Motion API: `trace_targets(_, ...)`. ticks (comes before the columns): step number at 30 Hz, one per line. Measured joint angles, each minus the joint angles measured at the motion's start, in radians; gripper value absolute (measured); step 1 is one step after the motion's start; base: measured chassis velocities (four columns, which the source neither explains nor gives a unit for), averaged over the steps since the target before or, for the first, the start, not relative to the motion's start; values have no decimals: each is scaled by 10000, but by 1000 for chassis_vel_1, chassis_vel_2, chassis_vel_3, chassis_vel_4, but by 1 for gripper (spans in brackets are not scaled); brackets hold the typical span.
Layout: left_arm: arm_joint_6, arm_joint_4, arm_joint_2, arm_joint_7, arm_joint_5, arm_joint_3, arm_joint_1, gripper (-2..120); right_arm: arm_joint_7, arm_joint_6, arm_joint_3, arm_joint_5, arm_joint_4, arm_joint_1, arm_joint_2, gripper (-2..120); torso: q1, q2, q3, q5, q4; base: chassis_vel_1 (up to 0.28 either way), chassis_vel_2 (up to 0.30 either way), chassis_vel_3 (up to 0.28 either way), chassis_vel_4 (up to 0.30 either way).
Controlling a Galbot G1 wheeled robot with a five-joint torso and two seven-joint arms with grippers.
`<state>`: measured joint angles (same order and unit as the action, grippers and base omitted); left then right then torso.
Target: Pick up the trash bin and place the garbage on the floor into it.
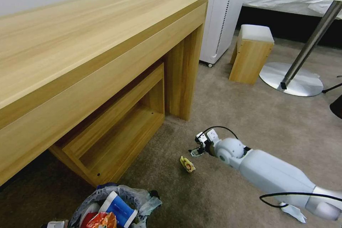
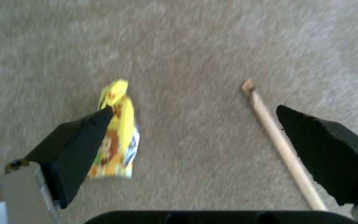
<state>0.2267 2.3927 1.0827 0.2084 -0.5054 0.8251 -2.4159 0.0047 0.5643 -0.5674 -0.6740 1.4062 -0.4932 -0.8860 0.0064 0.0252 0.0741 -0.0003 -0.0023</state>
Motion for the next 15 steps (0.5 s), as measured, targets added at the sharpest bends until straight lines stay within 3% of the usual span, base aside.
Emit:
trace_targets(4, -4, 0, 6, 8, -5, 12, -1, 0, -370, -1, 96, -103, -355, -55, -143, 100, 0, 1, 0, 0, -1, 0, 0, 0, 0)
trace_targets(7, -2, 16, 78, 18, 41, 14, -95, 0, -306, -190, 335, -1435, -945, -121, -618, 100, 0, 0, 0, 4, 2, 0, 0, 0, 0)
trace_targets(11, 112, 181, 106, -17, -18, 104, -250, 0, -681, -319, 412, -1731, -1399, -123, -893, 100, 0, 0, 0, 3, 3, 0, 0, 0, 0)
trace_targets(15, 362, 697, 27, 13, -732, 401, -527, 0, -875, -293, 373, -1826, -1885, -138, -1217, 100, 0, 0, 0, 1, 1, 0, 0, 0, 0)
